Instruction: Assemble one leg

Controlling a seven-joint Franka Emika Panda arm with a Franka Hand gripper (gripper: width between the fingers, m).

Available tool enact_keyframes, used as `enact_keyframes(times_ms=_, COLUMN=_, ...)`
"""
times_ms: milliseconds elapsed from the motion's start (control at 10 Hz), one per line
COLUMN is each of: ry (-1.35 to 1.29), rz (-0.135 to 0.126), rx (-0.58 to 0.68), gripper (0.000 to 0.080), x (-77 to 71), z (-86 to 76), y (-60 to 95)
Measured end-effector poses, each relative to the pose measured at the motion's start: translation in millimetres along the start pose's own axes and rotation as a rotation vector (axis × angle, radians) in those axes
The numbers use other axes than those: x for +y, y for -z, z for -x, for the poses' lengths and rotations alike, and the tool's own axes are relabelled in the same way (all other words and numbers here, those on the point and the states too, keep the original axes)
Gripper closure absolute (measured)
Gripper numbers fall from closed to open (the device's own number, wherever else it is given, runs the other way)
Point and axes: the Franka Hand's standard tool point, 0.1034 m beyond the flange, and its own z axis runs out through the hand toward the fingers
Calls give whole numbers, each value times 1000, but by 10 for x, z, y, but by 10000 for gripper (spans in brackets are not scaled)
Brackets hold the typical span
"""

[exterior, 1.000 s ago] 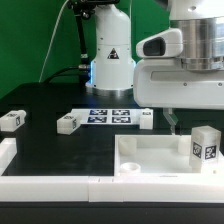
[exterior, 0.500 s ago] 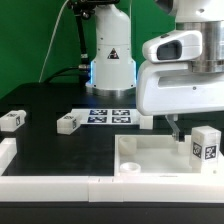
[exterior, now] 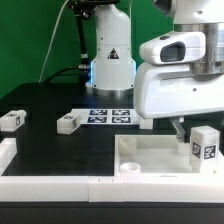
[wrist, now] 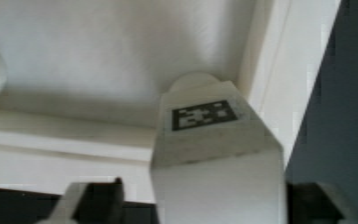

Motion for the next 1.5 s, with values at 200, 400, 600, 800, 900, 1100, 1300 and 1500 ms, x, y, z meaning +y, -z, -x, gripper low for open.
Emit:
enact_keyframes(times_ms=200, ry=-18, rz=0, rx=0, gripper=509, x=2, z=0, y=0)
enact_keyframes(times_ms=400, ry=-184, rz=-2, rx=6, gripper=509, x=2, z=-7, y=-4)
enact_keyframes(times_ms=600, ry=-400, rz=-15, rx=7, gripper=509, x=33, z=-12, y=0)
enact_keyframes(times_ms=800, ry=-602, rz=-7, rx=3, gripper=508, x=114, z=8, y=-2)
enact_keyframes(times_ms=900, ry=-662, rz=-4, rx=3, gripper=508, x=156, z=19, y=-1)
enact_keyframes(times_ms=1100, ry=-899, rz=9, rx=7, gripper=499, x=254, z=66, y=11)
enact_keyframes(times_ms=1300, ry=-1002, rz=30, rx=12, gripper=492, x=332, z=87, y=22)
enact_keyframes(times_ms=1500, ry=-1041, rz=33, rx=14, gripper=418, x=347, z=88, y=20)
